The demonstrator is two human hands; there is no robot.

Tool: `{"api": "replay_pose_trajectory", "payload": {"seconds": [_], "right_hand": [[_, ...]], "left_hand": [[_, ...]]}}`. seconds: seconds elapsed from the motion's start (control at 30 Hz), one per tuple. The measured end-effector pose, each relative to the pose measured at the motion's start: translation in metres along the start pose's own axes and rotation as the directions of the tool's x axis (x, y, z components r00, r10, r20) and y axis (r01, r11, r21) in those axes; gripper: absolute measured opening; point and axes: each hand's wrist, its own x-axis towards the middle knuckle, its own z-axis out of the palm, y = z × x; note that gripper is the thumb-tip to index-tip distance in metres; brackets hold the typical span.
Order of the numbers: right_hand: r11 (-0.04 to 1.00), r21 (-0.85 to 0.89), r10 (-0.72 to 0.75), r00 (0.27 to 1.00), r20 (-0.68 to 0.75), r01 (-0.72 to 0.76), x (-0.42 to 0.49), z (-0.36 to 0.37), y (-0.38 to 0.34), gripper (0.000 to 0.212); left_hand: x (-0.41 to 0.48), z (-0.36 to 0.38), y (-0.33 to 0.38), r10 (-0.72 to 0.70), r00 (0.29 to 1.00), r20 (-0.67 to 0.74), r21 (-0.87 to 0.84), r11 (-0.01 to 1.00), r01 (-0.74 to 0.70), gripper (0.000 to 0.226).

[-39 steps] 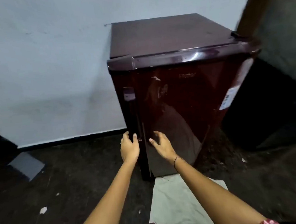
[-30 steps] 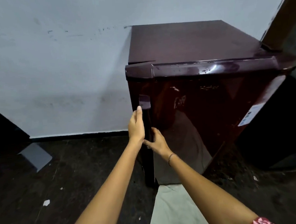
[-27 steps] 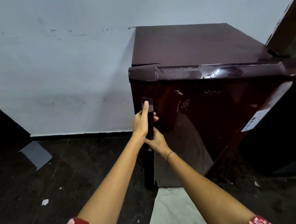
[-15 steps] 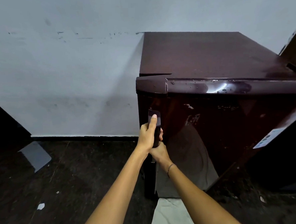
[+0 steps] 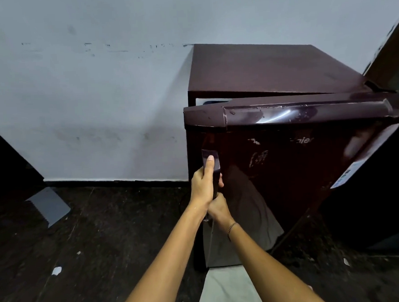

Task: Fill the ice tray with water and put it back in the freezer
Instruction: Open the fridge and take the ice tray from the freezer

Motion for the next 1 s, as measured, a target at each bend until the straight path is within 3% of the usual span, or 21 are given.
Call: {"api": "replay_pose_trajectory", "payload": {"seconds": [0.17,0.23,0.3,0.37,0.43,0.5,0.67,0.77,0.87,0.93,1.0], "right_hand": [[0.996,-0.059,-0.066,0.998,0.018,0.067,-0.062,-0.019,0.014,0.013],[0.992,-0.088,-0.093,0.996,0.011,0.094,-0.089,-0.029,0.021,0.015],[0.987,-0.113,-0.114,0.993,0.015,0.115,-0.118,-0.042,0.028,0.005],[0.981,-0.104,-0.159,0.987,0.023,0.161,-0.143,-0.057,0.040,0.012],[0.977,-0.091,-0.192,0.981,0.018,0.193,-0.170,-0.074,0.054,0.012],[0.975,-0.078,-0.210,0.978,-0.007,0.209,-0.195,-0.092,0.068,0.010],[0.960,-0.128,-0.269,0.948,-0.171,0.249,-0.247,-0.131,0.101,0.027],[0.914,-0.164,-0.405,0.837,-0.368,0.371,-0.278,-0.143,0.101,0.044],[0.827,-0.267,-0.556,0.649,-0.519,0.495,-0.312,-0.157,0.071,0.062],[0.742,-0.379,-0.661,0.511,-0.549,0.553,-0.333,-0.170,0.048,0.066],[0.656,-0.515,-0.754,0.443,-0.485,0.552,-0.351,-0.180,0.024,0.061]], "left_hand": [[-0.066,0.025,-0.008,0.020,0.955,-0.296,-0.001,1.000,-0.021,0.040],[-0.091,0.030,-0.017,0.086,0.918,-0.387,0.089,0.994,-0.056,0.058],[-0.117,0.033,-0.022,0.190,0.875,-0.445,0.242,0.967,-0.087,0.080],[-0.141,0.039,-0.026,0.302,0.844,-0.442,0.351,0.925,-0.147,0.096],[-0.168,0.049,-0.031,0.372,0.858,-0.354,0.363,0.900,-0.241,0.105],[-0.195,0.060,-0.036,0.382,0.887,-0.259,0.306,0.904,-0.300,0.108],[-0.258,0.089,-0.042,0.422,0.873,-0.246,0.373,0.872,-0.317,0.111],[-0.285,0.097,-0.048,0.442,0.867,-0.232,0.417,0.850,-0.321,0.103],[-0.304,0.102,-0.054,0.476,0.862,-0.176,0.479,0.806,-0.348,0.093],[-0.316,0.110,-0.056,0.526,0.843,-0.113,0.510,0.759,-0.405,0.083],[-0.328,0.123,-0.056,0.539,0.839,-0.077,0.472,0.761,-0.445,0.078]]}}
